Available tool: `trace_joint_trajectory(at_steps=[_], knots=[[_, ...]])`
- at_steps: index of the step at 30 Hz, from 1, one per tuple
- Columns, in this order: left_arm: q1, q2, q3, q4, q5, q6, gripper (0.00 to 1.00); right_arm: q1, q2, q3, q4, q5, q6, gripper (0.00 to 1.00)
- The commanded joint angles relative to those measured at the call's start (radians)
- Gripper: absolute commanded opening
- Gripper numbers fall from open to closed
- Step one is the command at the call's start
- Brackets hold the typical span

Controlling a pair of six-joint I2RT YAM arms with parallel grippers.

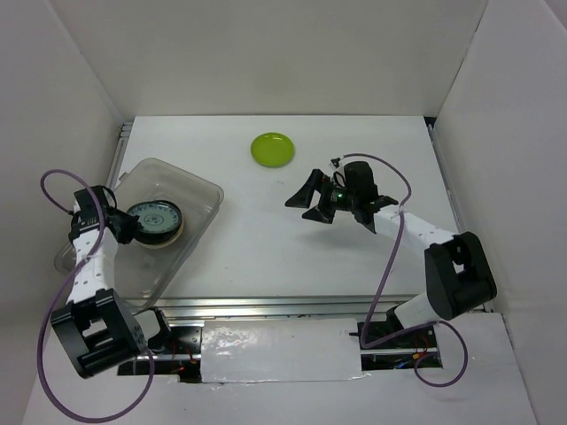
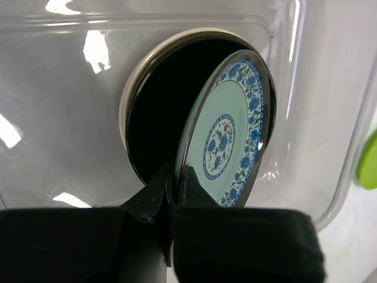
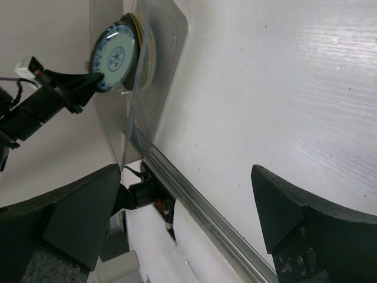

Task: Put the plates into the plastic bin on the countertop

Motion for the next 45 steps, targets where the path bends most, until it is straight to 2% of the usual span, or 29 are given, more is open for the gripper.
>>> trace_joint_trajectory(at_steps=[1, 2, 3, 4, 5, 8, 12, 15, 16, 19, 23, 24, 26, 29, 31, 33, 36, 37, 40, 42, 43, 45], knots=[[0.003, 0.03, 0.021, 0.062, -0.024, -0.029, 0.11, -0.003, -0.067, 0.014, 0.068, -0.022, -0.036, 1.0], [0.006, 0.033, 0.027, 0.056, -0.025, -0.026, 0.26, -0.003, -0.065, 0.018, 0.066, -0.022, -0.039, 1.0], [0.003, 0.033, 0.045, 0.039, -0.022, -0.023, 0.61, -0.003, -0.061, 0.019, 0.068, -0.022, -0.045, 1.0], [0.002, 0.033, 0.061, 0.017, -0.065, -0.021, 0.86, -0.003, -0.046, 0.02, 0.069, -0.011, -0.045, 1.0], [0.002, 0.027, 0.07, 0.0, -0.071, -0.014, 0.99, -0.003, -0.033, 0.031, 0.068, 0.003, -0.045, 1.0], [-0.003, -0.028, 0.122, -0.065, -0.099, 0.038, 0.99, -0.001, 0.059, 0.081, 0.053, 0.096, -0.02, 1.0], [-0.023, -0.104, 0.205, -0.173, -0.148, 0.173, 0.99, -0.032, 0.307, 0.201, 0.043, 0.231, 0.103, 1.0], [-0.029, -0.173, 0.194, -0.19, -0.05, 0.259, 0.99, -0.07, 0.494, 0.377, 0.013, 0.271, 0.176, 1.0], [-0.039, -0.192, 0.185, -0.194, 0.015, 0.273, 0.99, -0.082, 0.543, 0.485, -0.022, 0.28, 0.188, 1.0], [-0.069, -0.293, 0.154, -0.197, 0.091, 0.31, 0.99, -0.087, 0.718, 0.708, -0.137, 0.311, 0.231, 1.0], [-0.107, -0.335, 0.193, -0.251, 0.067, 0.362, 0.99, -0.104, 0.862, 0.892, -0.235, 0.332, 0.279, 0.94], [-0.124, -0.341, 0.2, -0.263, 0.042, 0.364, 0.99, -0.107, 0.931, 0.945, -0.333, 0.351, 0.282, 0.93], [-0.17, -0.353, 0.207, -0.261, 0.018, 0.359, 0.99, -0.107, 0.999, 1.124, -0.419, 0.345, 0.273, 0.88], [-0.178, -0.364, 0.2, -0.261, 0.039, 0.357, 0.99, -0.092, 1.062, 1.279, -0.499, 0.372, 0.259, 0.77], [-0.178, -0.364, 0.194, -0.253, 0.047, 0.359, 0.99, -0.089, 1.137, 1.406, -0.555, 0.339, 0.265, 0.7], [-0.178, -0.356, 0.19, -0.251, 0.059, 0.368, 0.99, -0.075, 1.201, 1.523, -0.626, 0.342, 0.251, 0.66], [-0.178, -0.352, 0.19, -0.256, 0.067, 0.374, 0.99, -0.064, 1.185, 1.504, -0.592, 0.377, 0.244, 0.52], [-0.178, -0.353, 0.19, -0.254, 0.067, 0.373, 0.99, -0.064, 1.179, 1.473, -0.586, 0.377, 0.25, 0.44], [-0.179, -0.364, 0.197, -0.253, 0.076, 0.376, 0.99, -0.06, 1.197, 1.523, -0.616, 0.386, 0.236, 0.37], [-0.181, -0.361, 0.2, -0.253, 0.076, 0.377, 0.99, -0.055, 1.214, 1.554, -0.636, 0.395, 0.224, 0.19], [-0.181, -0.359, 0.199, -0.251, 0.076, 0.377, 0.99, -0.057, 1.209, 1.549, -0.636, 0.394, 0.213, 0.01], [-0.181, -0.352, 0.193, -0.247, 0.087, 0.38, 0.99, -0.055, 1.17, 1.478, -0.624, 0.397, 0.204, 0.0]])
